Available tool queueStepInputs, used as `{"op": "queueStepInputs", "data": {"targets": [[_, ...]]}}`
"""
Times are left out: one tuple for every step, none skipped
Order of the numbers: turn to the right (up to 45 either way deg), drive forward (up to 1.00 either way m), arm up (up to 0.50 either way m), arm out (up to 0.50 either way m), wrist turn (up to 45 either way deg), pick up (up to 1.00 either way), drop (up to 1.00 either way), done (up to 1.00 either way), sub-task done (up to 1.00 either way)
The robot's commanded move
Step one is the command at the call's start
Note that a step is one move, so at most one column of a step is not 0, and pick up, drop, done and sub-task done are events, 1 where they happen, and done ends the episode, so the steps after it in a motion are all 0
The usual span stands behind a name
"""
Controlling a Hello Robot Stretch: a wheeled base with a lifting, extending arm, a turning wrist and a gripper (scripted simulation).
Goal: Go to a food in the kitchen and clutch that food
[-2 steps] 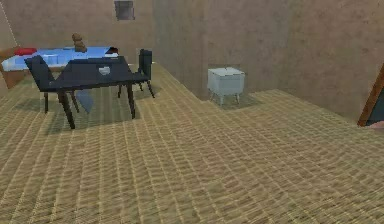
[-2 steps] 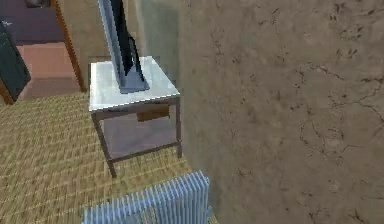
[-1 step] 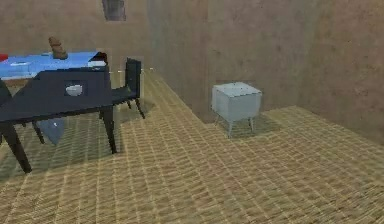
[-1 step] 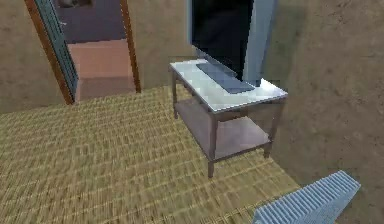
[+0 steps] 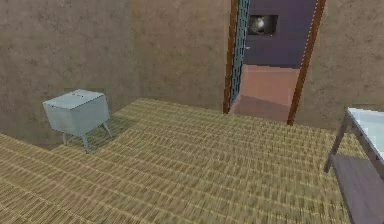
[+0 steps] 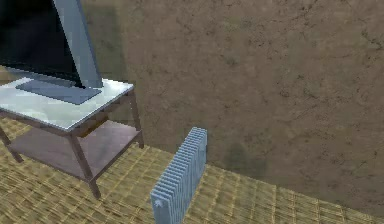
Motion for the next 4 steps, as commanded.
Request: {"op": "queueStepInputs", "data": {"targets": [[6.0, 0.0, 0.0, 0.0, 0.0, 0.0, 0.0, 0.0, 0.0], [0.0, 0.15, 0.0, 0.0, 0.0, 0.0, 0.0, 0.0, 0.0], [12.0, 0.0, 0.0, 0.0, 0.0, 0.0, 0.0, 0.0, 0.0], [0.0, 1.0, 0.0, 0.0, 0.0, 0.0, 0.0, 0.0, 0.0]]}}
